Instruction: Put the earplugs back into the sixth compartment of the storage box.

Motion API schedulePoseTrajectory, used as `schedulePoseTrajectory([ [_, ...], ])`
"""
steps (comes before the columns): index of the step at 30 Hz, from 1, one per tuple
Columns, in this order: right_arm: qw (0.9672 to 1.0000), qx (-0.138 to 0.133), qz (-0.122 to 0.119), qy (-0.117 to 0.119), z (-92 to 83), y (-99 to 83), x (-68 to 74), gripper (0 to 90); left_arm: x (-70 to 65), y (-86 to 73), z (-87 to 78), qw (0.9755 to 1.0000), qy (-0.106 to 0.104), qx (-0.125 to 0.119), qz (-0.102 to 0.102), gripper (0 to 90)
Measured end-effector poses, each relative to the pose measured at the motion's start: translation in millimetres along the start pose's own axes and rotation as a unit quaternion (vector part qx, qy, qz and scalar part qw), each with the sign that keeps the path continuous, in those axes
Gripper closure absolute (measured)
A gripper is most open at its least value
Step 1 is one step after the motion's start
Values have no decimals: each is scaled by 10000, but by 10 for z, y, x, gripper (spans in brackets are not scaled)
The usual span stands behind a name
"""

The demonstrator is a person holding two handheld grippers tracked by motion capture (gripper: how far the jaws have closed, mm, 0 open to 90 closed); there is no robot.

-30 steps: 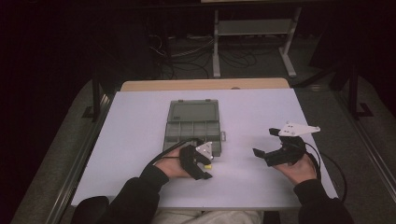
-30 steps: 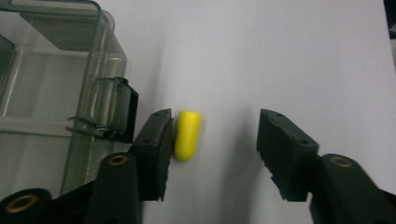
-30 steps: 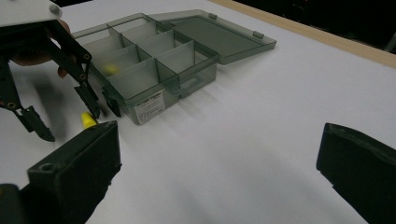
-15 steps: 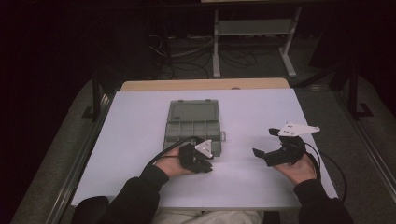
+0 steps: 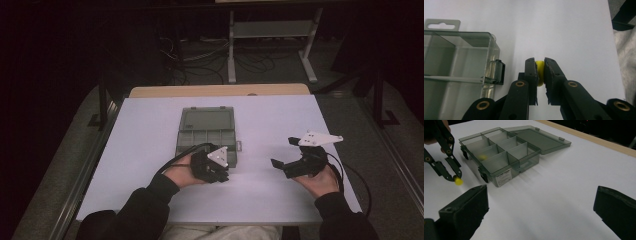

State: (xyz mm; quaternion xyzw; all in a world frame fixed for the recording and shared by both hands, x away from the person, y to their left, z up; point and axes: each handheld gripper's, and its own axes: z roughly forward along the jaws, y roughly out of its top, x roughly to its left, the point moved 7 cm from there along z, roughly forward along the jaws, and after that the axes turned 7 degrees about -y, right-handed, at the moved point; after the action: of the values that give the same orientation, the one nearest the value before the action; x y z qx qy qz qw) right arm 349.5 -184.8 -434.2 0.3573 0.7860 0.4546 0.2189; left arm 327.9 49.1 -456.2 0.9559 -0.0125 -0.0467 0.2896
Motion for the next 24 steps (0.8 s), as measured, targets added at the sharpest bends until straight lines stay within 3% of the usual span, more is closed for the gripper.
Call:
schedulePoseTrajectory([
  [24, 10000, -23, 19, -5, 0, 2, -11, 0, 93, 81, -475, 9987, 462, -209, 40, 812],
])
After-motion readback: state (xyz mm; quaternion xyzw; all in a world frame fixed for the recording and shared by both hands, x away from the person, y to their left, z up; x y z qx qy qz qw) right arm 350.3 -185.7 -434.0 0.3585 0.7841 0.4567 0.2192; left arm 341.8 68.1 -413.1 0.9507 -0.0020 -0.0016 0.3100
